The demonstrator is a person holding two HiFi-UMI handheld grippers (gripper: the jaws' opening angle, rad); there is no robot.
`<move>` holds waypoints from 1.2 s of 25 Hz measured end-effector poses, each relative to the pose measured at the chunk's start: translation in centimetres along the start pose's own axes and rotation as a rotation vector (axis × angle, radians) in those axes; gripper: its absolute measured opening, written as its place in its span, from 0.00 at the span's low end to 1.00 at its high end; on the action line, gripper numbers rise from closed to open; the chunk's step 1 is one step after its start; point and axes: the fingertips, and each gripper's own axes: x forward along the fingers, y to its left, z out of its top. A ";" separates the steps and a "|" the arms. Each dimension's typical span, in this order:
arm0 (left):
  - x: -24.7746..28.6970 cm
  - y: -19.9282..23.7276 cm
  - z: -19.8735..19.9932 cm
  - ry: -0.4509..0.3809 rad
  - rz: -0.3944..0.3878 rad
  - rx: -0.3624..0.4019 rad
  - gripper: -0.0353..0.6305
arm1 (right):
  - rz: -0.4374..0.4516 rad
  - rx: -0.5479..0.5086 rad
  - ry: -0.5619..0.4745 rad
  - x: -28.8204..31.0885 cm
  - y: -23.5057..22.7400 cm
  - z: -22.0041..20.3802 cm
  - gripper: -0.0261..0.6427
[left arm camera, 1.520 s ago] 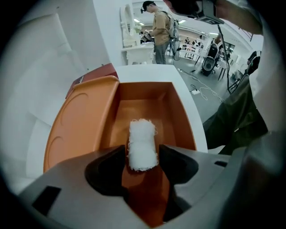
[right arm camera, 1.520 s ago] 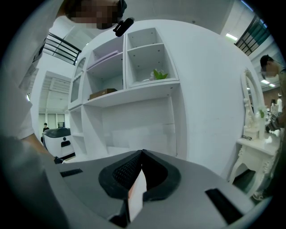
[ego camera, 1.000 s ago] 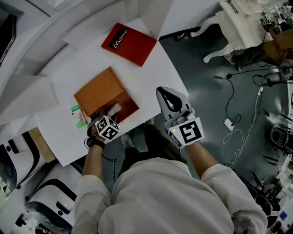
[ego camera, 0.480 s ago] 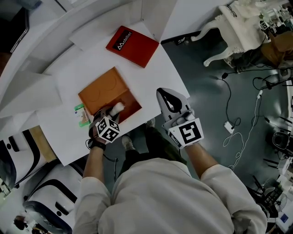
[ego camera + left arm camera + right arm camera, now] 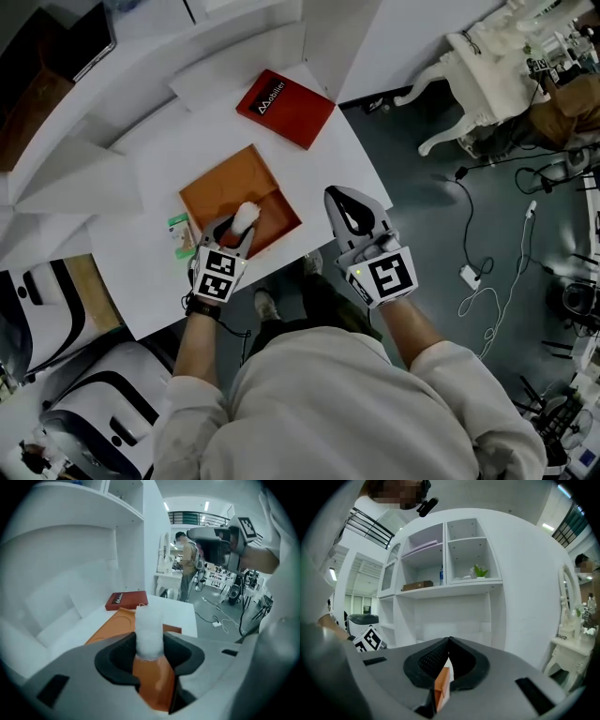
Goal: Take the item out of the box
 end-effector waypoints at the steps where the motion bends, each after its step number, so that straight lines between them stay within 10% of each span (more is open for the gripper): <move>1: -0.7 0.1 0.6 -0.015 0.005 0.004 0.32 | -0.001 -0.004 -0.005 -0.1 0.3 0.3 0.07; 30: -22.5 1.6 10.1 -0.622 0.159 -0.097 0.32 | 0.018 -0.106 -0.101 -3.6 10.7 6.8 0.07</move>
